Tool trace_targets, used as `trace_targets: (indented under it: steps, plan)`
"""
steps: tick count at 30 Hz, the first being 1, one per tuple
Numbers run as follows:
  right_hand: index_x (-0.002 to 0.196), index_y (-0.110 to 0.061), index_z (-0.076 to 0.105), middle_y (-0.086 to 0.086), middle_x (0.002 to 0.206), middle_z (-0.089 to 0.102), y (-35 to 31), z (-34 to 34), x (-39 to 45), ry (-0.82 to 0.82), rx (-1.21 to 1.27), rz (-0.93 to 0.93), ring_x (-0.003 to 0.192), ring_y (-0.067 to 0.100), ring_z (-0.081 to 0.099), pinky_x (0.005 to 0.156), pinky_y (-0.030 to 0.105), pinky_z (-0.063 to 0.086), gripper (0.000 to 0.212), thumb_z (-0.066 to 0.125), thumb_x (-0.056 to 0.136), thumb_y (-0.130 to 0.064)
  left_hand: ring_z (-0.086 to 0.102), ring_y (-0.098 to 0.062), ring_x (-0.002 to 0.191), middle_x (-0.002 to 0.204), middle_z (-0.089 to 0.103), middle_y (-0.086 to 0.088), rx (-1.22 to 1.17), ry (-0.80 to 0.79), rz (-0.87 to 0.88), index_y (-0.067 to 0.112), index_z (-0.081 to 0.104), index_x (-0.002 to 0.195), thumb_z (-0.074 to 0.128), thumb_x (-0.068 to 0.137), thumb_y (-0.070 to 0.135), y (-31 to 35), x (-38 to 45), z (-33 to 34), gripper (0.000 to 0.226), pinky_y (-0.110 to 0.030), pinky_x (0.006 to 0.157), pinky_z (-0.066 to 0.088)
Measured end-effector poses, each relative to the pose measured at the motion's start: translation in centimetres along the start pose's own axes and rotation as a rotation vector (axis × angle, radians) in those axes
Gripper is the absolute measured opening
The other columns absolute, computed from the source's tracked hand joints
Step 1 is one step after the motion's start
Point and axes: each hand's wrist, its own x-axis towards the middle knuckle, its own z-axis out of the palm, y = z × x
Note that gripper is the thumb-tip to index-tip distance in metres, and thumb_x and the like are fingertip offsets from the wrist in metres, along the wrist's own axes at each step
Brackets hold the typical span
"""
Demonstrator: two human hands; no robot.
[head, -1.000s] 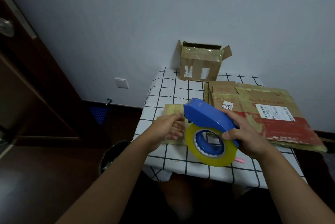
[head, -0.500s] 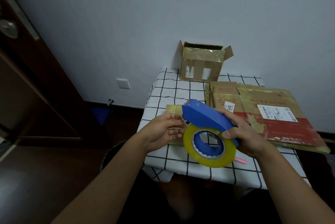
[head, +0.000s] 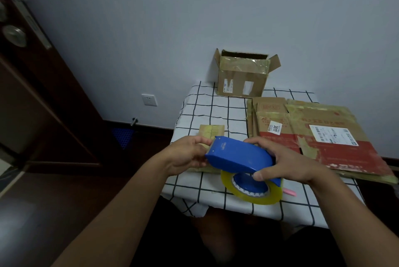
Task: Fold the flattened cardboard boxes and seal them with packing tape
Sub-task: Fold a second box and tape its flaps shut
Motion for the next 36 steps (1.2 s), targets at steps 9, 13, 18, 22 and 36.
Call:
trace_targets:
  steps: [9, 13, 18, 22, 36]
  plan:
    - [0.120, -0.047, 0.053, -0.022, 0.111, 0.060, -1.4, -0.3, 0.3, 0.087, -0.470, -0.001, 0.097, -0.002, 0.060, 0.078, 0.021, 0.052, 0.059, 0.085, 0.070, -0.046, 0.057, -0.007, 0.057, 0.066, 0.059, 0.000, 0.279, 0.141, 0.074, 0.009, 0.062, 0.110, 0.046, 0.088, -0.015, -1.1, -0.3, 0.6, 0.036, -0.022, 0.059, 0.046]
    - [0.120, -0.047, 0.057, -0.025, 0.109, 0.059, -1.4, -1.6, -0.8, 0.090, -0.433, -0.002, 0.100, 0.001, 0.059, 0.079, 0.023, 0.053, 0.061, 0.081, 0.064, -0.053, 0.059, -0.006, 0.060, 0.068, 0.060, -0.001, 0.296, 0.194, 0.120, 0.009, 0.065, 0.109, 0.050, 0.092, -0.010, -0.4, -0.4, -0.6, 0.029, -0.018, 0.055, 0.046]
    - [0.120, -0.052, 0.055, -0.031, 0.105, 0.056, -1.7, -3.7, -1.5, 0.067, -0.500, 0.081, 0.097, -0.008, 0.055, 0.073, 0.015, 0.049, 0.058, 0.080, 0.067, -0.051, 0.061, -0.007, 0.062, 0.075, 0.063, -0.006, 0.332, 0.256, 0.095, 0.001, 0.064, 0.106, 0.052, 0.093, -0.008, -0.6, -0.6, -3.1, 0.020, -0.017, 0.060, 0.051]
    - [0.116, -0.051, 0.056, -0.026, 0.103, 0.059, -1.7, -3.9, -0.1, 0.041, -0.543, 0.123, 0.093, -0.003, 0.059, 0.075, 0.021, 0.048, 0.063, 0.077, 0.058, -0.062, 0.061, -0.010, 0.064, 0.079, 0.066, -0.008, 0.334, 0.329, 0.090, -0.001, 0.066, 0.097, 0.057, 0.092, -0.004, -1.4, 0.0, -3.0, 0.010, -0.018, 0.061, 0.052]
    - [0.122, -0.051, 0.053, -0.022, 0.109, 0.060, -1.7, -4.6, 1.6, -0.005, -0.628, 0.231, 0.097, 0.001, 0.059, 0.080, 0.023, 0.047, 0.077, 0.073, 0.050, -0.069, 0.062, -0.014, 0.060, 0.073, 0.065, -0.007, 0.272, 0.420, 0.065, 0.008, 0.063, 0.103, 0.061, 0.093, 0.005, -3.2, 0.9, -2.5, 0.010, -0.024, 0.059, 0.053]
